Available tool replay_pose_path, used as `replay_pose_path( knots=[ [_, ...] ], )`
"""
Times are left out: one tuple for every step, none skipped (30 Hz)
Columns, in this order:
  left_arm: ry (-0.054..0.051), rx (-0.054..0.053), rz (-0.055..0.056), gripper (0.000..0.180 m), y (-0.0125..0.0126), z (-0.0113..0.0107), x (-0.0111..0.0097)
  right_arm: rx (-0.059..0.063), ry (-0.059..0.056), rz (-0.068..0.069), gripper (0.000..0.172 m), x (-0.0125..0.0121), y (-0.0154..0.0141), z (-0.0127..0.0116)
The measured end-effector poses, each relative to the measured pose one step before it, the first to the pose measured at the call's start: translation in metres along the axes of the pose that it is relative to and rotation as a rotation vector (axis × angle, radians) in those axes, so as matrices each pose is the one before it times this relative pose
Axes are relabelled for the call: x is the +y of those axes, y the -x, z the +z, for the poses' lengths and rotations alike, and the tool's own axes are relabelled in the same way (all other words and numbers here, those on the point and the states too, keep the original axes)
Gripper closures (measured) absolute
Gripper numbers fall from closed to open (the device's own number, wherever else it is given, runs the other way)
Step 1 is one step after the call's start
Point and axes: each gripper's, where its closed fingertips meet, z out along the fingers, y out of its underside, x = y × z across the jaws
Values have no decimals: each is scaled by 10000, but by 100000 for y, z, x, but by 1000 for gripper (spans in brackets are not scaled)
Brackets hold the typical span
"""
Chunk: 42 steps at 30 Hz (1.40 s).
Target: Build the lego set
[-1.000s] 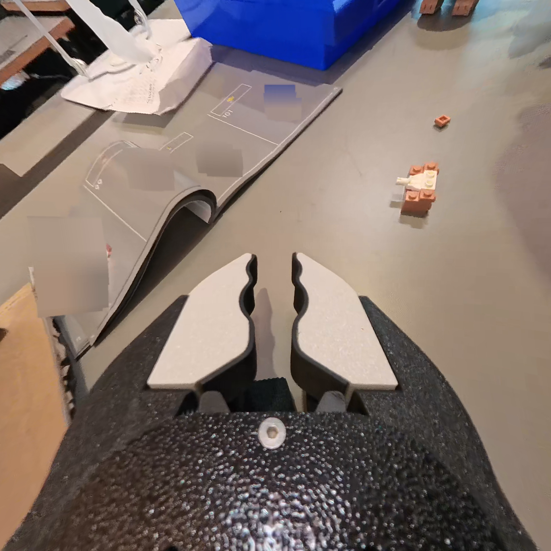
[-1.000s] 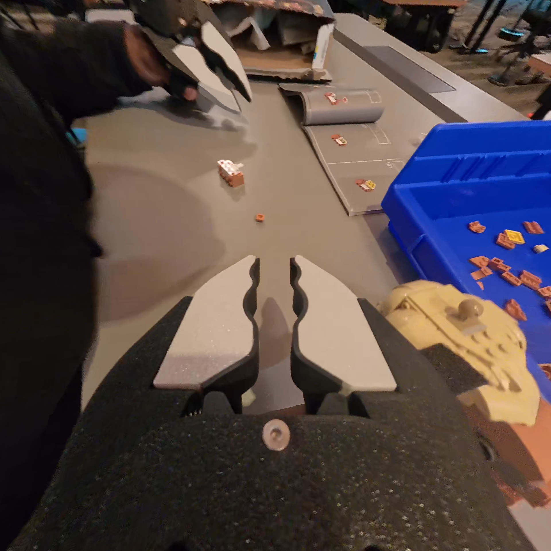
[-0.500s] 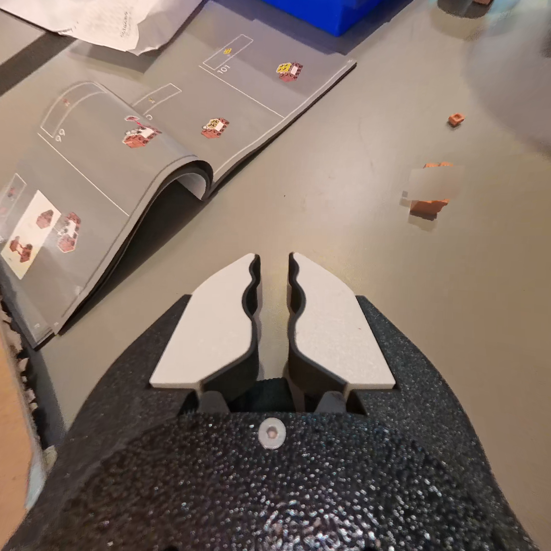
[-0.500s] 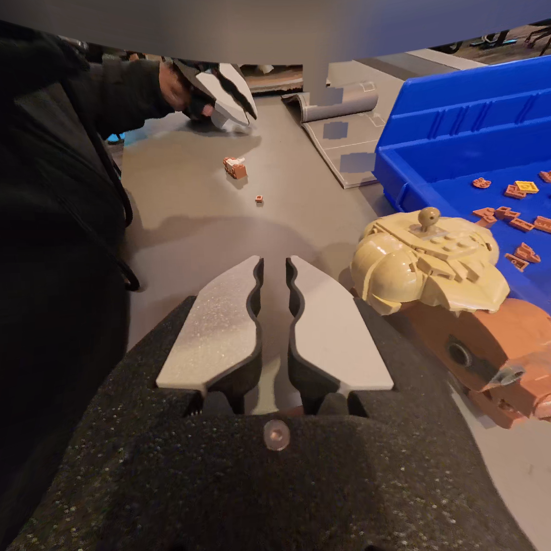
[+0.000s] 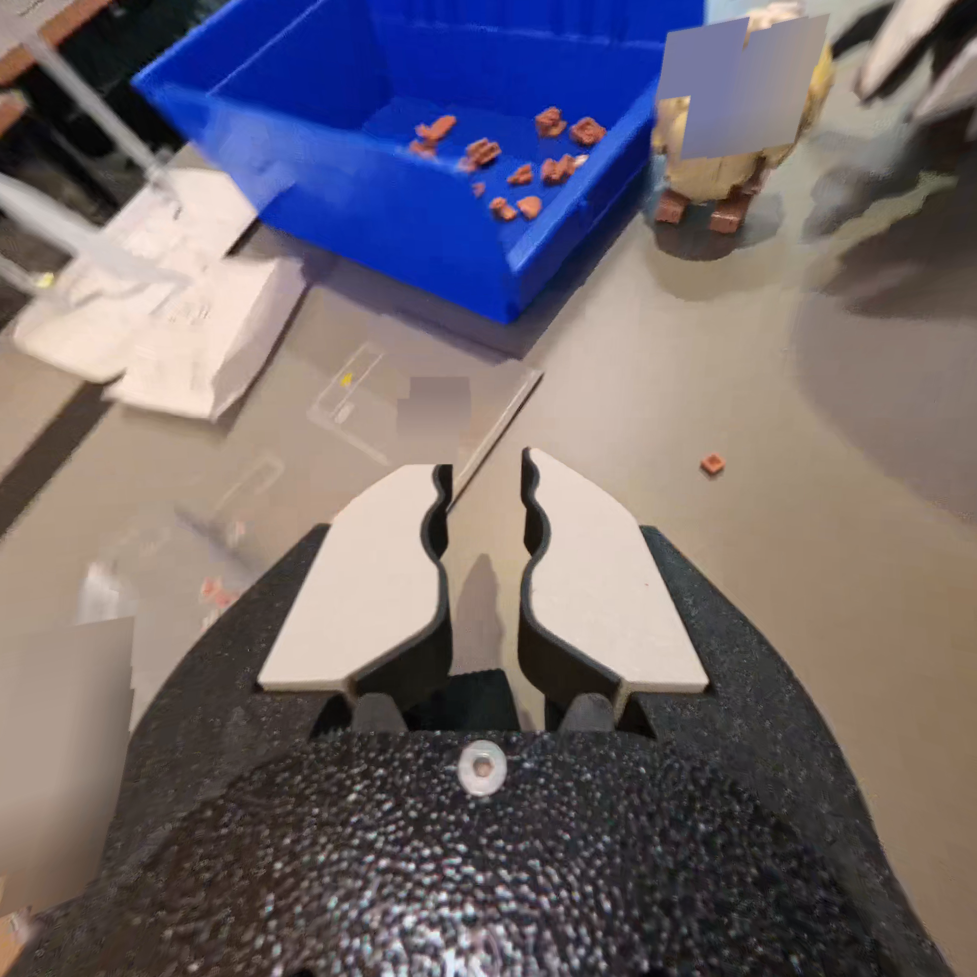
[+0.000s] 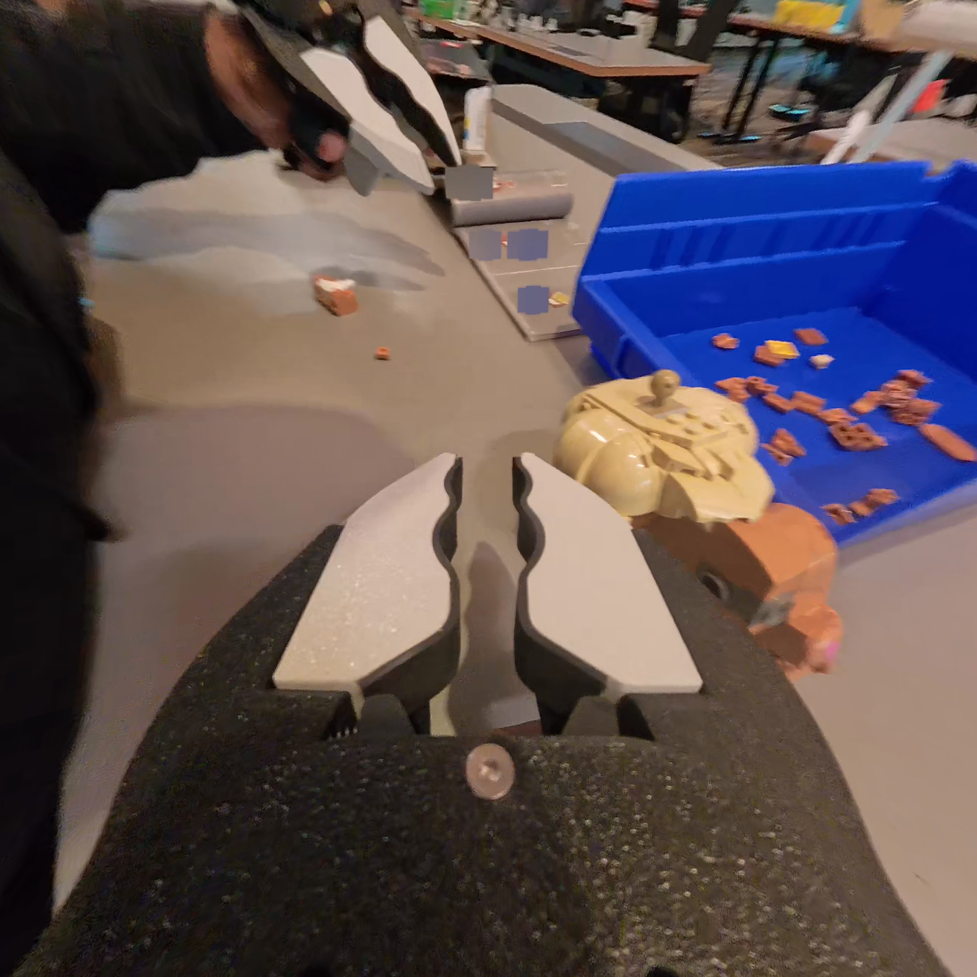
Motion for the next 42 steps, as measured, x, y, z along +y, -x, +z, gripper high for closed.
replay_pose_path(
  knots=[
    [116, 330, 537, 155, -679, 998, -986, 537, 61, -241, 152, 60, -666, -199],
    [19, 309, 406, 153, -544, 799, -798, 526, 30, -233, 150, -39, -683, -322],
    [-66, 205, 294, 153, -313, 573, -581, 450, -21, -204, 149, -155, -652, -452],
    [-141, 145, 180, 153, -167, 351, -366, 394, -46, -144, 148, -219, -677, -521],
    [-193, 135, 26, 153, -80, 178, -246, 364, -61, -139, 147, -258, -754, -513],
    [-199, 157, -115, 153, -58, 60, -199, 364, -32, -172, 146, -202, -895, -450],
    [-154, 180, -121, 153, -94, -41, -163, 357, 50, -188, 146, -23, -1063, -340],
    [-109, 114, 9, 153, -49, -110, -117, 226, 165, -178, 145, 190, -1031, -159],
    [-57, 3, 133, 153, 52, -135, -19, 8, 279, -141, 143, 404, -826, 60],
    [-2, -50, 165, 153, 86, -141, 63, -164, 364, -83, 139, 569, -617, 220],
    [-1, -12, 140, 153, 9, -131, 65, -399, 425, -27, 135, 737, -265, 369],
    [-55, 44, 97, 153, -75, -120, -18, -455, 529, 58, 129, 860, -142, 452],
    [-82, 88, 73, 153, -141, -111, -58, -321, 463, 20, 123, 721, -198, 514],
    [-69, 104, 86, 153, -143, -82, -76, -210, 371, -109, 120, 613, -232, 535],
    [-47, 89, 101, 153, -99, -60, -68, -109, 240, -101, 118, 440, -303, 531],
    [-12, 57, 106, 153, -30, -27, -52, -137, 133, 32, 116, 295, -266, 517],
    [19, 36, 115, 153, 35, 13, -41, -406, 11, 148, 115, 99, 177, 493],
    [25, 46, 119, 153, 59, 30, -49, -551, -46, 200, 116, -1, 470, 506],
    [26, 37, 102, 153, 104, 50, -58, -224, 14, 123, 115, 53, 92, 471],
    [35, 21, 79, 153, 152, 58, -40, 18, 35, -25, 121, 98, -208, 247],
    [34, 21, 66, 153, 153, 47, -43, -123, -64, 19, 122, -22, 26, -15],
    [22, 19, 49, 153, 132, 31, -35, -147, -37, 89, 123, 56, 96, -192],
    [3, 21, 31, 153, 112, 20, -44, 12, -10, 41, 123, 191, -21, -255],
    [-11, 23, 11, 153, 94, 23, -32, 61, -25, -70, 124, 277, -64, -372],
    [-14, 31, -9, 153, 81, 60, -30, -4, -15, -35, 124, 364, -41, -478],
    [0, 39, -30, 153, 85, 92, -18, -43, 8, 10, 124, 437, -34, -568],
    [8, 37, -63, 153, 122, 171, -19, -26, 14, -27, 124, 479, -69, -621],
    [22, 23, -133, 153, 195, 261, -47, -9, 23, -45, 124, 502, -100, -656],
    [60, -21, -223, 153, 313, 340, -47, -16, 33, -21, 124, 499, -123, -629],
    [86, -83, -274, 152, 460, 399, -82, 5, 32, 4, 124, 461, -154, -570],
    [65, -82, -256, 152, 453, 434, -154, 32, 26, 48, 124, 386, -146, -478],
    [32, -34, -232, 151, 341, 462, -218, 60, 53, 55, 124, 342, -107, -426],
    [56, -29, -280, 150, 310, 487, -162, 111, 83, 49, 124, 277, -63, -434],
    [112, -25, -309, 147, 292, 506, -69, 192, -8, 66, 124, 28, -19, -556],
    [82, -38, -289, 145, 233, 467, -54, 265, -159, 94, 124, -262, 9, -756],
    [35, -23, -278, 143, 179, 423, -56, 316, -212, 112, 124, -405, 76, -916],
    [-36, 63, -277, 140, 12, 364, -91, 435, -261, 88, 124, -515, 68, -1002],
    [-63, 104, -344, 138, -65, 348, -98, 495, -295, 108, 126, -610, 114, -999],
    [-47, 59, -398, 135, 20, 362, -90, 460, -282, 199, 130, -613, 257, -859],
    [-39, 35, -372, 131, 76, 373, -80, 218, -299, 262, 131, -648, 680, -585],
    [-5, 20, -332, 130, 106, 404, -61, -35, -334, 256, 133, -640, 1179, -276],
    [17, -94, -303, 128, 255, 417, -48, -73, -247, 199, 136, -456, 1322, 67]
  ],
)
